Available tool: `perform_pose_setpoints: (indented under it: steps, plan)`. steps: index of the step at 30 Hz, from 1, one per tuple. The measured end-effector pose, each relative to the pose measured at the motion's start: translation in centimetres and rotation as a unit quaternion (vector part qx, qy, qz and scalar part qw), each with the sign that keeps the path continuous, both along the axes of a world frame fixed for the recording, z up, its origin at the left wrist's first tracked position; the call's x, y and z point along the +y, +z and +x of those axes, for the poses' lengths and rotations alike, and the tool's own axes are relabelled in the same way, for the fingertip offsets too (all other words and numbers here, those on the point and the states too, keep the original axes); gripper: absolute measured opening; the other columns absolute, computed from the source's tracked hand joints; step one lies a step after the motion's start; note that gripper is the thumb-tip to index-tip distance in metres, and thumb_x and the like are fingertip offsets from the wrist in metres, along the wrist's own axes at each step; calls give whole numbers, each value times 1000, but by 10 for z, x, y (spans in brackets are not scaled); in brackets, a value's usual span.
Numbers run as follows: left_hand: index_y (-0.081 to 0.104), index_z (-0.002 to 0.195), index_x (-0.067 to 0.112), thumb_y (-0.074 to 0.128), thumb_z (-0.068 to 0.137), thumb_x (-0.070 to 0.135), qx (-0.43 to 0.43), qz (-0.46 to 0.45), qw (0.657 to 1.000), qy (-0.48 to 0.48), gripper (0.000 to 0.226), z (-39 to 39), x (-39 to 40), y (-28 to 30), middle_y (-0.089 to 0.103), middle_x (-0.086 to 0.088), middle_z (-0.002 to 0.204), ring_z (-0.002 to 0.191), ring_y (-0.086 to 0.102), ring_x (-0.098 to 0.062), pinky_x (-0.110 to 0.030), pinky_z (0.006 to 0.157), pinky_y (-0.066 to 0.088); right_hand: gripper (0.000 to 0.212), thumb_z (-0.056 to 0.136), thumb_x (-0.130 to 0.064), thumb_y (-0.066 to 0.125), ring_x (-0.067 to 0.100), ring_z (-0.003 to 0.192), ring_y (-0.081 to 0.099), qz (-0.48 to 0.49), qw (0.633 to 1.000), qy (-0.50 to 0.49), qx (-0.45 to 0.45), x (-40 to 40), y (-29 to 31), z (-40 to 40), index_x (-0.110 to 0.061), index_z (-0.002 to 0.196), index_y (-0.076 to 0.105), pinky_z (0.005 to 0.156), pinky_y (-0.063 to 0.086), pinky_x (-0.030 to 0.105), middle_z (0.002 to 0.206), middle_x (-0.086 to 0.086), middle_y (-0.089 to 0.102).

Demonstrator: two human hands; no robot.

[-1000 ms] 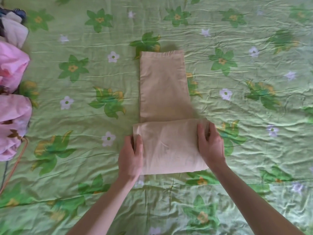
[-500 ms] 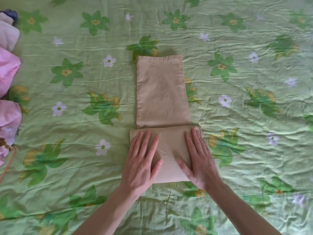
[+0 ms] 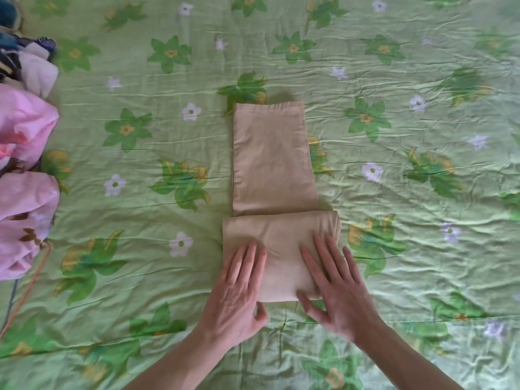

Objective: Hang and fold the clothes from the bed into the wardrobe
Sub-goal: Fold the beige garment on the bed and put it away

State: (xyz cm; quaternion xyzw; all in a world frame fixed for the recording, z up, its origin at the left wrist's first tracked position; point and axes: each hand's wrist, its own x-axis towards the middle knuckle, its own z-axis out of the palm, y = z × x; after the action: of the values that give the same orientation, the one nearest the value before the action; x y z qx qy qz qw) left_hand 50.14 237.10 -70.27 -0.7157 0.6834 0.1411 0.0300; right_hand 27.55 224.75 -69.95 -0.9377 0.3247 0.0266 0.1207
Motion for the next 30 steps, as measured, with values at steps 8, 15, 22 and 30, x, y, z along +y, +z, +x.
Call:
perform_pose_setpoints:
  steps: [8, 15, 22, 30]
  plan:
    - [30, 159, -8, 88, 52, 12, 19, 60, 996, 64, 123, -20, -17, 12, 31, -31, 164, 150, 37, -46, -58, 121, 36, 129, 65, -48, 86, 38, 159, 7, 21, 997, 6, 71, -7, 2, 7, -11, 166, 15, 125, 26, 58, 172, 21, 5]
    - [25, 163, 1, 72, 85, 20, 57, 78, 995, 24, 93, -11, -18, 66, 30, -19, 168, 151, 40, -31, -41, 130, 21, 103, 72, -65, 68, 29, 152, 36, 48, 994, 71, 61, -17, 40, -12, -20, 159, 34, 126, 12, 50, 165, 13, 34]
    - [42, 140, 28, 58, 95, 16, 273, 279, 919, 56, 49, 22, -33, 116, 62, 0, 109, 79, 65, -12, -26, 66, 62, 65, 77, -57, 64, -15, 120, 53, 238, 971, -10, -24, -30, 94, -26, -45, 138, 44, 129, 16, 36, 127, -26, 63]
    - [63, 107, 13, 78, 87, 5, 521, 105, 786, 316, 26, 76, -53, 92, 65, -10, 91, 65, 59, -6, -23, 55, 50, 45, 86, -57, 75, 0, 88, 69, 323, 873, -258, -258, -44, 87, 3, -34, 119, 54, 67, 50, 11, 96, -23, 72]
